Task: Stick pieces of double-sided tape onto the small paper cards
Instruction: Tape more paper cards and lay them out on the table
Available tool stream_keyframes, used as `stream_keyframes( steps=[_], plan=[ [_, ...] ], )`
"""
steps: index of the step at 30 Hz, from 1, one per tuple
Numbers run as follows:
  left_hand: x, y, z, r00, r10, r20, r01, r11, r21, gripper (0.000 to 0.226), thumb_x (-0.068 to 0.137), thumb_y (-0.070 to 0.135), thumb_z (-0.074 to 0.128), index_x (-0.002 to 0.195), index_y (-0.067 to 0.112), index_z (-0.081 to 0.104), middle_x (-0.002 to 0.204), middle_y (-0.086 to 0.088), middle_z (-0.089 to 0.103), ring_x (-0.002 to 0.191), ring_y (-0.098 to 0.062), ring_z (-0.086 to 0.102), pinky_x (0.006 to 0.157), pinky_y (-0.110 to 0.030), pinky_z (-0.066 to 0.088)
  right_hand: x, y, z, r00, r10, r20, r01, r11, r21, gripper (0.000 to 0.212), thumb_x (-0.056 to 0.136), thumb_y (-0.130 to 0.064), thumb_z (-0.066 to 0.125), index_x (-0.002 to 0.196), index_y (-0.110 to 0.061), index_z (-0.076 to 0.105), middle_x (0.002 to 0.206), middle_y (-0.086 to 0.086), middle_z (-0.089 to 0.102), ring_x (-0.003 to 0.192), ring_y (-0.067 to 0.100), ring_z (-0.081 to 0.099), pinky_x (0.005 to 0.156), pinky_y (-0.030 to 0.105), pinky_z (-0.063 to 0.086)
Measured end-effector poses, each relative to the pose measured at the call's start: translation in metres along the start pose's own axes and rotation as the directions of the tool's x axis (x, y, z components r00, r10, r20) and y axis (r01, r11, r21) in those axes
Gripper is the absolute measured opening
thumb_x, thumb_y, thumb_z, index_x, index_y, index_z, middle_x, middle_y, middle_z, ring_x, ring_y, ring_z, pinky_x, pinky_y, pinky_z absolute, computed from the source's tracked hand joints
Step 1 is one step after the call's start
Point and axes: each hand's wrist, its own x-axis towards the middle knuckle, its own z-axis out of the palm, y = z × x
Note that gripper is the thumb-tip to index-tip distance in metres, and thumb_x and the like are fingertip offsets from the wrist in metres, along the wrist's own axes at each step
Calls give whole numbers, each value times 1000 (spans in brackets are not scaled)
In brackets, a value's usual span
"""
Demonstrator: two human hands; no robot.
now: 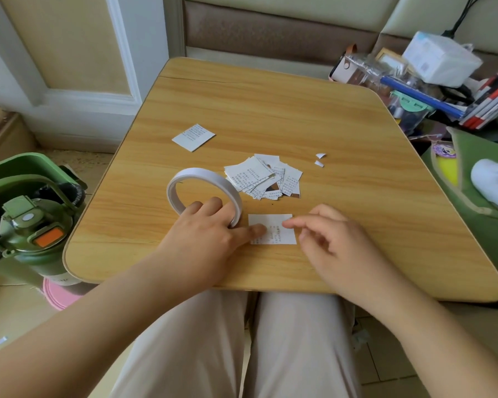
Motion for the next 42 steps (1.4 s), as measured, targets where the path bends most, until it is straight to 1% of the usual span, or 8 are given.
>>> stream_keyframes(
  steps=[5,10,15,20,24,30,34,42],
  plan=[
    [0,1,-1,1000,-25,-12,25,999,-25,46,79,25,38,111,29,71,73,-7,53,64,-31,55,54,-38,46,-3,10,14,992,-129,6,128,983,-129,37,86,-16,45,115,-16,68,91,-5,48,79,-3,40,76,2,28],
    [0,0,-2,999,-46,1,46,997,-54,46,81,28,36,112,30,70,76,-9,56,68,-32,57,57,-40,49,-2,18,19,983,-179,-23,167,950,-265,42,85,-24,38,111,-20,70,88,-3,49,87,15,47,81,26,41],
    [-4,-5,-3,996,-84,11,84,991,-103,46,83,31,35,115,37,67,79,-6,57,67,-28,51,60,-38,46,-3,23,18,998,-61,-34,58,995,-82,43,86,-25,36,112,-36,68,91,-8,47,93,13,38,89,4,23],
    [-5,-10,0,994,-101,33,105,977,-183,47,83,30,36,116,42,66,85,-3,56,65,-26,52,65,-33,36,-4,22,17,1000,6,8,-5,998,-63,44,84,-25,37,104,-60,55,99,-19,44,97,4,31,93,24,22],
    [-9,-14,1,996,-92,11,91,960,-266,44,85,26,38,117,41,65,87,0,53,67,-23,41,58,-36,43,-3,22,15,999,28,45,-24,997,-74,45,83,-28,34,101,-66,50,100,-21,44,95,3,31,90,20,18],
    [-12,-13,-2,991,-135,-12,125,942,-310,43,85,25,37,112,37,68,88,-1,54,68,-25,44,53,-40,48,-3,22,10,994,49,96,-46,999,-25,42,90,-23,40,103,-60,55,100,-21,44,99,6,33,94,17,20],
    [-11,-15,0,986,-166,-5,155,927,-342,42,83,26,40,110,40,69,89,2,54,67,-25,44,56,-41,50,5,23,0,987,134,92,-142,986,90,39,91,-7,53,96,-42,68,98,-12,52,101,7,44,86,-1,23],
    [-12,-16,1,984,-175,-17,156,915,-372,38,83,29,43,108,40,70,89,2,55,67,-25,45,56,-41,50,81,1,0,993,103,-62,-100,994,38,17,90,-22,62,106,-24,67,87,-13,53,76,-2,51,66,4,36]
  ],
)
